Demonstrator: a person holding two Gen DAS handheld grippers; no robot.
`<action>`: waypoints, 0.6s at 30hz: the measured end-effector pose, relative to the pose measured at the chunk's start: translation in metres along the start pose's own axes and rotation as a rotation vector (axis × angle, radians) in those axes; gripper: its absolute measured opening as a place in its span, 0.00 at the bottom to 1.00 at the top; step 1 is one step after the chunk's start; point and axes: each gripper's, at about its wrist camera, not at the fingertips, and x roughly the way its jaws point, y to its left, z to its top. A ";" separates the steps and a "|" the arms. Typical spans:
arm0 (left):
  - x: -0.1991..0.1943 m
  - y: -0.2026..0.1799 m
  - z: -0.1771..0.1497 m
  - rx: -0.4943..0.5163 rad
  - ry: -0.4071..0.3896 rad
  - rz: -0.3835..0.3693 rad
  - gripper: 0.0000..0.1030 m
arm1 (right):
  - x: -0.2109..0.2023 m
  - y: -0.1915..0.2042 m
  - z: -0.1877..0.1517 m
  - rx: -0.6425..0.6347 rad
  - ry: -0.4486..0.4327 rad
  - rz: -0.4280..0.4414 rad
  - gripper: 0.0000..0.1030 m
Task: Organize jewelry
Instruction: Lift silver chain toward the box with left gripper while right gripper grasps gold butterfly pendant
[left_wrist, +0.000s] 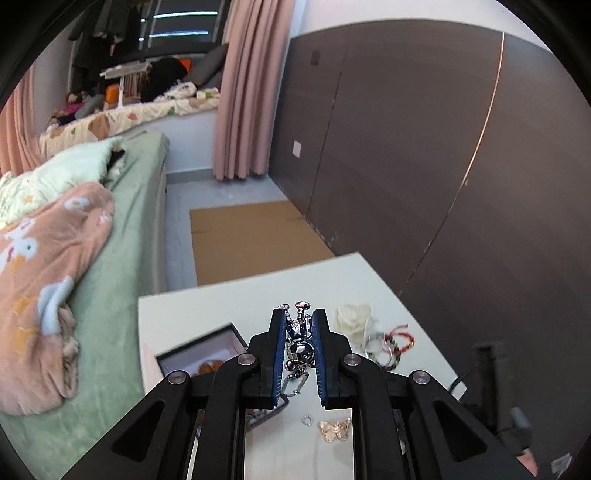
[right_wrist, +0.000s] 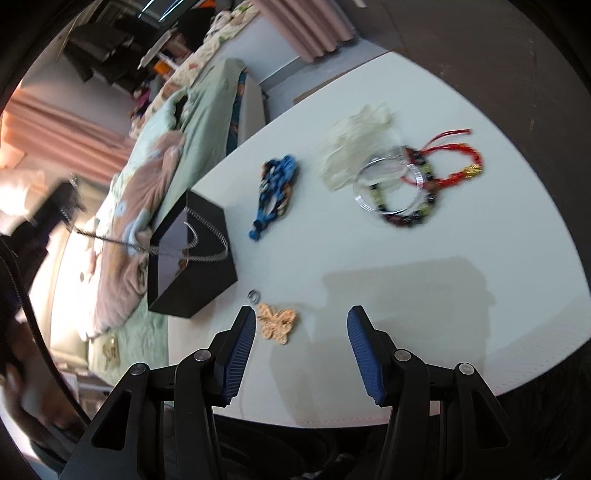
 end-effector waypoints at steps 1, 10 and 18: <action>-0.005 0.001 0.003 -0.001 -0.010 0.000 0.14 | 0.003 0.004 -0.001 -0.011 0.008 -0.006 0.52; -0.050 0.009 0.037 0.004 -0.122 0.014 0.14 | 0.032 0.032 -0.003 -0.094 0.058 -0.129 0.52; -0.077 0.027 0.052 -0.016 -0.187 0.053 0.14 | 0.055 0.060 -0.005 -0.207 0.052 -0.310 0.58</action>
